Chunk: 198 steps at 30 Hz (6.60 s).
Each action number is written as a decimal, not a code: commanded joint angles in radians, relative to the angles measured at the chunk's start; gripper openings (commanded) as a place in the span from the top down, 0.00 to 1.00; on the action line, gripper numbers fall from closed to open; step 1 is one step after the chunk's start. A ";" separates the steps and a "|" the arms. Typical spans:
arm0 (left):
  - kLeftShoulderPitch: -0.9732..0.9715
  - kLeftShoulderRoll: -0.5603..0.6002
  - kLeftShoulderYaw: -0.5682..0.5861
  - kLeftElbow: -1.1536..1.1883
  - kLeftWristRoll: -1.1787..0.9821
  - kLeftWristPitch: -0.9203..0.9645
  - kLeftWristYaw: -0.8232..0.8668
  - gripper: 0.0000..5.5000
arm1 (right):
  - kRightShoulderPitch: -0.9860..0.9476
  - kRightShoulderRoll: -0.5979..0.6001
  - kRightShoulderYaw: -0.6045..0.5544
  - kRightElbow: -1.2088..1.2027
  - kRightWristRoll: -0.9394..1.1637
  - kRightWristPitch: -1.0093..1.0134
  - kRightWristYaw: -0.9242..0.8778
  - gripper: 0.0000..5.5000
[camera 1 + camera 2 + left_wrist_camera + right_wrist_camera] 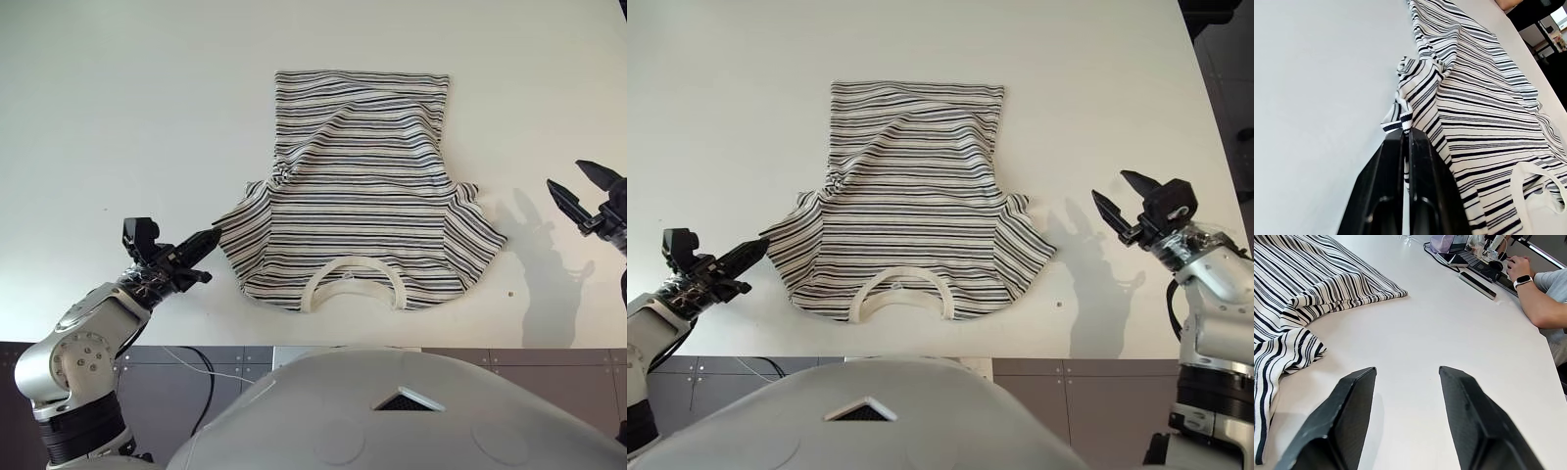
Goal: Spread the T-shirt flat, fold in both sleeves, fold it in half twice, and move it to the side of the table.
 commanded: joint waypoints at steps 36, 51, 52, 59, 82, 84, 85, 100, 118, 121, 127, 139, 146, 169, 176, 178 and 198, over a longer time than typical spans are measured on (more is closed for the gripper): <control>-0.180 0.191 -0.383 -0.110 0.268 -0.343 -0.188 0.79 | 0.121 0.065 0.070 -0.145 0.042 0.087 0.024 0.57; -0.480 0.098 -0.665 0.349 0.711 -0.623 -0.159 0.79 | 0.061 0.066 0.114 -0.104 0.021 0.114 0.058 0.57; -0.486 0.086 -0.681 0.358 0.721 -0.625 -0.159 0.79 | 0.059 0.066 0.120 -0.101 0.018 0.112 0.059 0.57; -0.522 0.022 -0.733 0.525 0.819 -0.694 -0.097 0.79 | 0.073 0.077 0.132 -0.088 0.012 0.102 0.059 0.57; 0.013 0.070 -0.411 -0.042 0.689 -0.633 -0.025 0.78 | 0.360 0.188 0.056 -0.392 0.321 0.688 -0.194 0.60; 0.003 0.060 -0.429 -0.045 0.696 -0.631 -0.018 0.78 | 0.352 0.194 0.065 -0.388 0.304 0.676 -0.202 0.65; 0.001 0.056 -0.435 -0.044 0.699 -0.632 -0.016 0.78 | 0.343 0.202 0.058 -0.382 0.309 0.679 -0.210 0.70; -0.017 0.031 -0.435 -0.030 0.697 -0.619 0.006 0.78 | 0.257 0.199 0.004 -0.312 0.282 0.631 -0.216 0.98; -0.060 0.039 -0.466 -0.022 0.713 -0.609 0.005 0.78 | 0.206 0.106 0.176 -0.657 0.095 0.544 -0.150 0.98; -0.070 0.048 -0.485 -0.015 0.729 -0.614 -0.003 0.78 | 0.207 0.092 0.222 -0.664 0.049 0.551 -0.152 0.98; -0.101 0.064 -0.512 -0.004 0.744 -0.615 -0.019 0.78 | 0.223 0.037 0.354 -0.637 -0.140 0.481 -0.155 0.98; -0.104 0.081 -0.541 -0.005 0.767 -0.615 -0.032 0.78 | 0.199 0.088 0.392 -0.672 -0.160 0.521 -0.170 0.95; -0.088 0.112 -0.564 -0.007 0.811 -0.655 -0.046 0.78 | 0.247 0.017 0.357 -0.705 -0.097 0.535 -0.069 0.78; -0.169 0.181 -0.611 0.096 0.903 -0.808 -0.122 0.78 | -0.149 0.219 0.406 -0.149 -0.163 0.395 -0.222 0.78; -0.002 0.259 -0.516 0.032 0.919 -0.941 -0.126 0.78 | 0.057 0.079 0.203 -0.496 0.027 0.440 -0.061 0.78; 0.101 0.288 -0.470 0.034 0.936 -1.041 -0.120 0.78 | 0.151 0.035 0.142 -0.543 0.045 0.422 -0.012 0.78; 0.070 0.372 -0.567 0.314 1.324 -1.662 0.036 0.63 | 0.133 0.047 0.151 -0.483 0.004 0.400 -0.015 0.77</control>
